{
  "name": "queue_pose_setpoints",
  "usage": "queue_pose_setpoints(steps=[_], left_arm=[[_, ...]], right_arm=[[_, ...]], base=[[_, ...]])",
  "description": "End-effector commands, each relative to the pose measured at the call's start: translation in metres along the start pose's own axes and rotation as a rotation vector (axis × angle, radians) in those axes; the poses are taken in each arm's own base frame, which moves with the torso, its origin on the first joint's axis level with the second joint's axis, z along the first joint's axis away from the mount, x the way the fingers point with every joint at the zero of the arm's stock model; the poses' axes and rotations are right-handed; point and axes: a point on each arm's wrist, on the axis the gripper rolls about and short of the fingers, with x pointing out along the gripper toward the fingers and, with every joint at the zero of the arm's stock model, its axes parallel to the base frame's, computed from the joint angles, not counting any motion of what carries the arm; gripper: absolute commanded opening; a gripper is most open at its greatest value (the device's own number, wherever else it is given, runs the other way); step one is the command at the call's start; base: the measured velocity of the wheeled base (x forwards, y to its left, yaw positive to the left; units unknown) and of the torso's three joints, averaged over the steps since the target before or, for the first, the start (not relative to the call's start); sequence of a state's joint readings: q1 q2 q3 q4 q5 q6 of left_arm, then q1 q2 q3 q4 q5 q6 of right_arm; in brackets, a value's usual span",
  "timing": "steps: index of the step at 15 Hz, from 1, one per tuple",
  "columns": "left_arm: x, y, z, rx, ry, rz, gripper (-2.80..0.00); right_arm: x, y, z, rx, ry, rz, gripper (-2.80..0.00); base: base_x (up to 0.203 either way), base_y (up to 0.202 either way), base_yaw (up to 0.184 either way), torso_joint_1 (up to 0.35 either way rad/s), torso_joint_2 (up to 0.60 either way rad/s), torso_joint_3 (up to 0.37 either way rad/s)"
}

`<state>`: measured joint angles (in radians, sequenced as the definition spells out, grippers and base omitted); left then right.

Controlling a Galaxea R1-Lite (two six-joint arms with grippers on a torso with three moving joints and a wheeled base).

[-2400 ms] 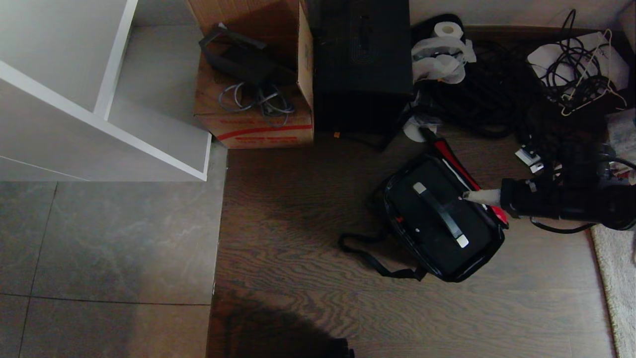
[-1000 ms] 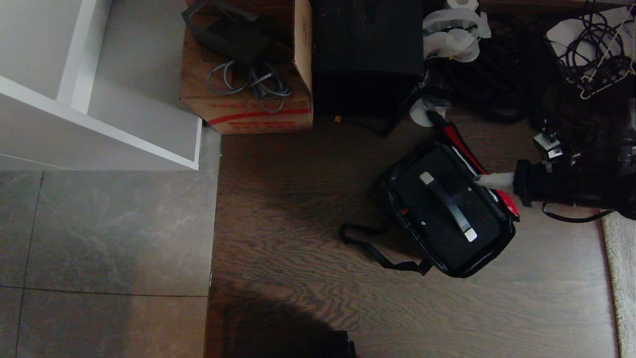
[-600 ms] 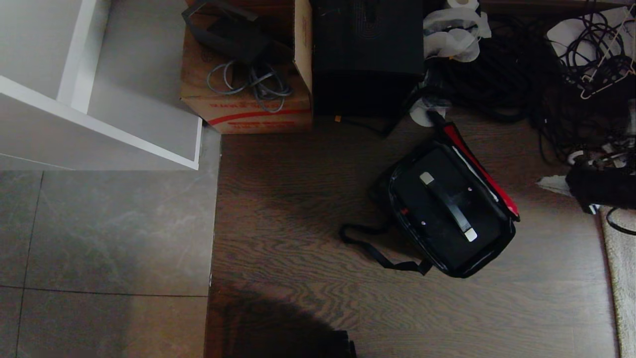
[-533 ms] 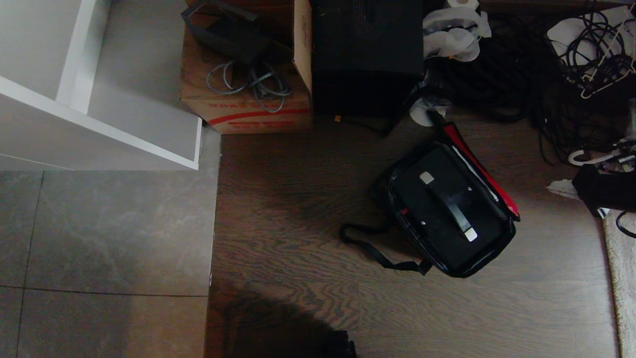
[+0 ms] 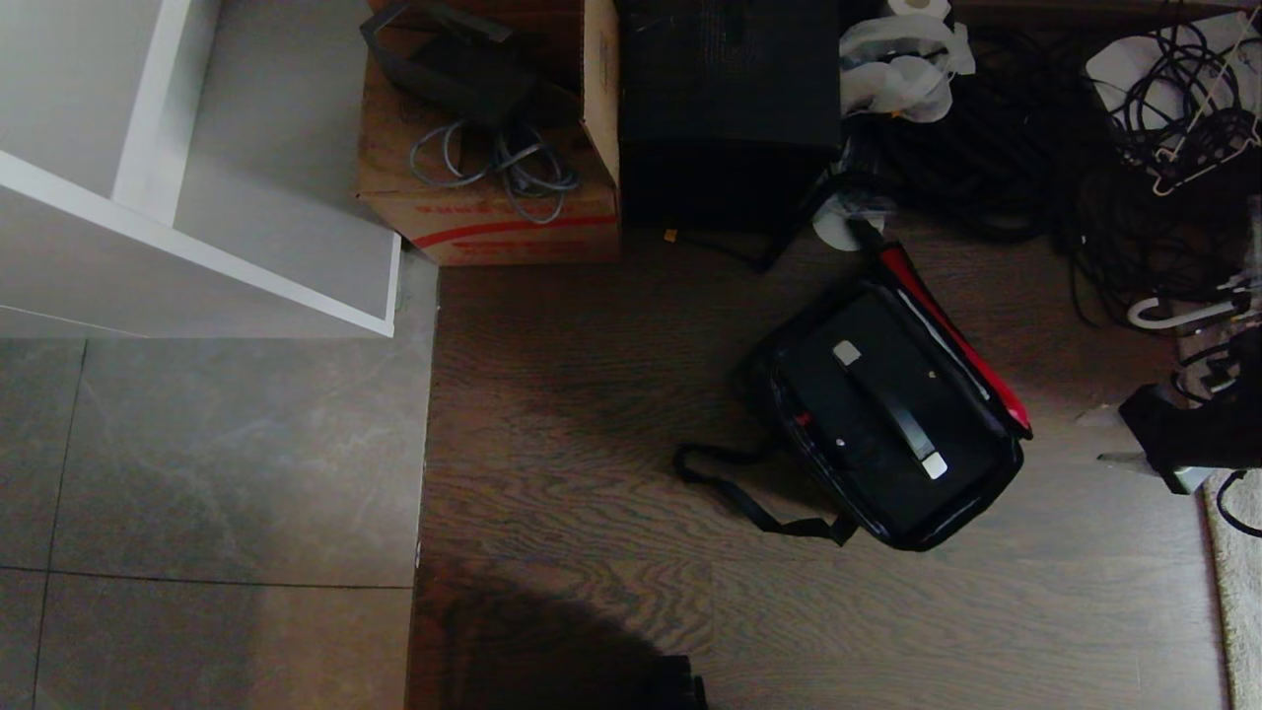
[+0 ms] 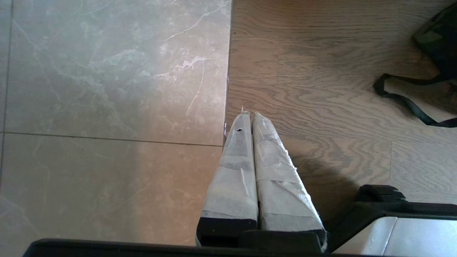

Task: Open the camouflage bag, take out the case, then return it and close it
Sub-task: Close the top of the storage box

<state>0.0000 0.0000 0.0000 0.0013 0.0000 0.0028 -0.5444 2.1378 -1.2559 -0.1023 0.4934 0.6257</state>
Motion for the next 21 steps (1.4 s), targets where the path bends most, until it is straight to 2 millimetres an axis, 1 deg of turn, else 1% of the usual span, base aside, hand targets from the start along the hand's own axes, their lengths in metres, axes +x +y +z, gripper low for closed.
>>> queue_pose_setpoints(steps=[1,2,4,7,11,13,15,17,19,21], left_arm=[[0.000,0.000,0.000,0.000,0.002,0.000,-2.80],[0.000,0.000,0.000,0.000,0.000,0.000,-2.80],[0.000,0.000,0.000,0.000,0.003,0.000,-2.80],[0.000,0.000,0.000,-0.001,0.000,0.000,-2.80],[0.000,0.000,0.000,0.000,0.000,0.000,-2.80],[0.000,0.000,0.000,0.000,0.000,0.000,-2.80],[0.000,0.000,0.000,0.000,0.000,0.000,-2.80],[0.000,0.000,0.000,-0.001,0.000,0.000,-2.80],[0.000,0.000,0.000,0.000,-0.001,0.000,-2.80],[0.000,0.000,0.000,0.000,-0.001,0.000,-2.80]], right_arm=[[0.016,-0.009,0.005,0.024,0.039,0.037,0.00],[0.022,-0.014,0.002,0.023,0.077,0.072,0.00],[0.034,-0.023,0.001,0.047,0.094,0.090,0.00],[0.053,-0.030,0.002,0.214,0.080,0.125,0.00],[0.071,-0.024,0.027,0.401,0.039,0.295,0.00],[0.079,-0.016,0.034,0.500,0.055,0.353,0.00],[0.094,-0.015,0.033,0.527,0.101,0.389,0.00],[0.101,-0.015,0.033,0.530,0.112,0.397,0.00],[0.110,-0.011,0.027,0.521,0.134,0.399,0.00],[0.113,-0.013,0.023,0.535,0.167,0.387,0.00]], base=[[0.000,0.000,0.000,0.000,0.00,0.000],[0.000,0.000,0.000,0.000,0.00,0.000],[0.000,0.000,0.000,0.000,0.00,0.000],[0.000,0.000,0.000,0.000,0.00,0.000],[0.000,0.000,0.000,0.000,0.00,0.000],[0.000,0.000,0.000,0.000,0.00,0.000],[0.000,0.000,0.000,0.000,0.00,0.000],[0.000,0.000,0.000,0.000,0.00,0.000],[0.000,0.000,0.000,0.000,0.00,0.000],[0.000,0.000,0.000,0.000,0.00,0.000]])
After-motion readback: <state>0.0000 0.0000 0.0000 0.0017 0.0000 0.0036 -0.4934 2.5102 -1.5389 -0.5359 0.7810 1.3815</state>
